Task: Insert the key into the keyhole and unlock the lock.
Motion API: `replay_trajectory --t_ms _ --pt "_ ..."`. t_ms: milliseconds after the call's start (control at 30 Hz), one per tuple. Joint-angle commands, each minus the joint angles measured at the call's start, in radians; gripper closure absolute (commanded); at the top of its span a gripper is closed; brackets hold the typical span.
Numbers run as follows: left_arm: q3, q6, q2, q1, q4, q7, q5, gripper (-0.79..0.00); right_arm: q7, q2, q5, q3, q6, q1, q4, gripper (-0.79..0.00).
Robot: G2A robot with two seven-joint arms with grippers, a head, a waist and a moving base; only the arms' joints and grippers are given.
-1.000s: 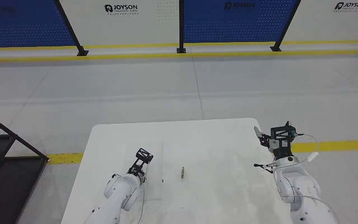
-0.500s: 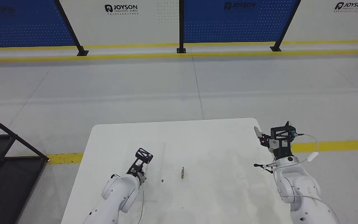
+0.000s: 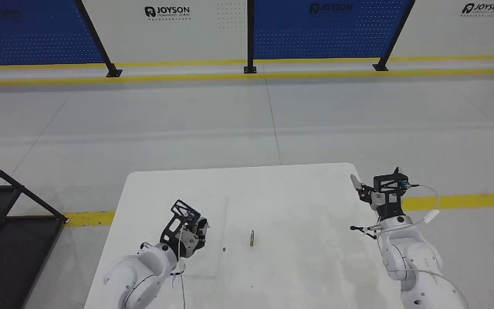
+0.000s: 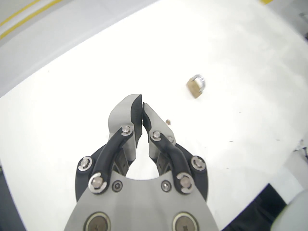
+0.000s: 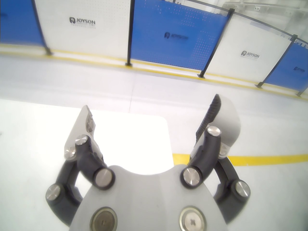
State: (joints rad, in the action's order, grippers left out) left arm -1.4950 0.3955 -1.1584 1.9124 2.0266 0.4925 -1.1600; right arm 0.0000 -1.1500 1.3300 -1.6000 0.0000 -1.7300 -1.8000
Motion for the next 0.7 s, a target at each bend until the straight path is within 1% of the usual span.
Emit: replay_trajectory --t_ms 0,100,133,167,233,267,300,367,500,600,667 --pt "-0.058 0.177 0.009 0.026 -0.03 -0.114 0.091 0.0 0.0 0.0 0.0 0.0 0.0 0.0 0.0 -0.785" --pt "-0.116 0.33 0.017 0.037 -0.081 -0.238 0.185 0.0 0.0 0.0 0.0 0.0 0.0 0.0 0.0 -0.785" --pt "-0.128 0.351 0.018 0.035 -0.092 -0.268 0.2 0.0 0.0 0.0 0.0 0.0 0.0 0.0 0.0 -0.785" --pt "-0.147 0.393 0.019 0.033 -0.111 -0.328 0.202 0.0 0.0 0.0 0.002 0.002 -0.002 -0.001 0.0 -0.785" --pt "-0.157 0.425 0.02 0.035 -0.143 -0.396 0.205 0.0 -0.003 -0.001 0.036 0.022 0.002 -0.009 0.003 -0.785" --pt "-0.158 0.467 0.02 0.033 -0.166 -0.442 0.216 0.0 -0.016 -0.006 0.047 0.045 0.027 -0.02 0.001 -0.785" --pt "-0.163 0.484 0.021 0.03 -0.19 -0.464 0.225 0.0 -0.024 -0.009 0.057 0.072 0.03 -0.034 -0.001 -0.785" --pt "-0.166 0.49 0.021 0.027 -0.2 -0.475 0.228 0.0 -0.03 -0.012 0.104 0.122 0.021 -0.064 -0.009 -0.785" --pt "-0.166 0.49 0.021 0.027 -0.2 -0.475 0.228 0.0 -0.035 -0.022 0.24 0.257 0.053 -0.12 0.002 -0.785" --pt "-0.166 0.49 0.021 0.027 -0.2 -0.475 0.228 0.0 -0.046 -0.032 0.333 0.367 0.067 -0.128 0.047 -0.785" --pt "-0.166 0.49 0.021 0.027 -0.2 -0.475 0.228 0.0 -0.04 -0.041 0.349 0.441 0.048 -0.117 0.086 -0.785"
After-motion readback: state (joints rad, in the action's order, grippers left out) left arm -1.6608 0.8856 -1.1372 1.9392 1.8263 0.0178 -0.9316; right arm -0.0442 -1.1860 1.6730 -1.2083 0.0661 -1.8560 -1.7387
